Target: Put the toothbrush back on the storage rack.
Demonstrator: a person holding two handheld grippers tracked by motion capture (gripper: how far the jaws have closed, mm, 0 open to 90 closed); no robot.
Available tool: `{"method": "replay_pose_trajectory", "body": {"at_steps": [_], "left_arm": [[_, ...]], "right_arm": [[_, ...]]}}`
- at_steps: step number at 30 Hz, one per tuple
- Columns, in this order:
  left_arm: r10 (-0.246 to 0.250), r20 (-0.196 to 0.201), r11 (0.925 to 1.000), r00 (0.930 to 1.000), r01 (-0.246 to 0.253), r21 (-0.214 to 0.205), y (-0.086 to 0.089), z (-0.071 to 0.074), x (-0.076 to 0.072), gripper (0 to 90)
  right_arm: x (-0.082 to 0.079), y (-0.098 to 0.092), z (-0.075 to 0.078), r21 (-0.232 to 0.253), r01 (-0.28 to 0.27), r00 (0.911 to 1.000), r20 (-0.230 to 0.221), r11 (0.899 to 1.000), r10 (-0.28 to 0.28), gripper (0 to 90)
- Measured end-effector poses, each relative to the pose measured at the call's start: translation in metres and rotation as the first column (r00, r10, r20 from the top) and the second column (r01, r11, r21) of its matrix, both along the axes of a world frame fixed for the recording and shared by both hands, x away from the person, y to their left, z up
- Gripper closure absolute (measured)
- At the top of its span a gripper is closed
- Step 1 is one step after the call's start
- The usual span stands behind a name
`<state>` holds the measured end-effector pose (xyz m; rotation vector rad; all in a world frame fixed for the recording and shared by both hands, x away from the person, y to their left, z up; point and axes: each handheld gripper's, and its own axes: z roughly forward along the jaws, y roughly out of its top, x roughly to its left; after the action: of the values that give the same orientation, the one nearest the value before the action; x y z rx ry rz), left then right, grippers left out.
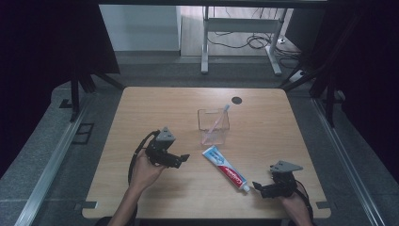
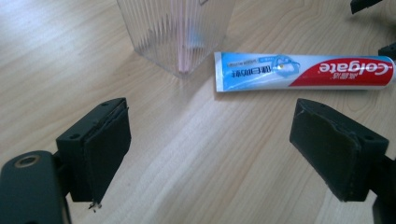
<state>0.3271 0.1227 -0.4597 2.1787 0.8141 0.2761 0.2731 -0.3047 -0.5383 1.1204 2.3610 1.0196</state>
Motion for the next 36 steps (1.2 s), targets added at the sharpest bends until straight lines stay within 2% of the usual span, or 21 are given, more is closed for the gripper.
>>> {"method": "replay_pose_trajectory", "body": {"at_steps": [3, 12, 24, 27, 33, 36], "left_arm": [[0.000, 0.002, 0.9999, 1.0000, 0.000, -0.012, 0.002, -0.004, -0.006, 12.7], [-0.002, 0.029, 0.9999, 0.9996, 0.002, 0.011, 0.005, -0.018, -0.022, 12.7], [0.021, 0.043, 0.9998, 0.9989, -0.021, 0.003, 0.014, -0.038, -0.034, 12.7], [0.019, 0.032, 0.9997, 0.9993, -0.019, 0.015, 0.014, -0.044, -0.035, 12.7], [0.019, 0.011, 0.9974, 0.9998, -0.020, 0.069, 0.011, -0.055, -0.036, 12.8], [0.020, 0.014, 0.9956, 0.9997, -0.021, 0.091, 0.010, -0.059, -0.037, 12.7]], "right_arm": [[0.000, 0.000, 0.000, -0.001, 0.001, 1.0000, -0.001, 1.000, -0.001, 0.0], [0.000, 0.000, 0.000, 0.001, 0.002, 1.0000, -0.003, 1.000, -0.002, 0.0], [0.000, 0.001, 0.000, 0.007, -0.008, 0.9999, -0.010, 1.000, 0.008, 0.0], [0.000, 0.002, -0.001, 0.006, -0.014, 0.9998, -0.013, 1.000, 0.014, 0.0], [-0.001, 0.004, -0.001, -0.010, -0.022, 0.9997, -0.013, 1.000, 0.022, 0.0], [-0.001, 0.003, -0.001, -0.014, -0.027, 0.9996, -0.010, 1.000, 0.026, 0.0]]}}
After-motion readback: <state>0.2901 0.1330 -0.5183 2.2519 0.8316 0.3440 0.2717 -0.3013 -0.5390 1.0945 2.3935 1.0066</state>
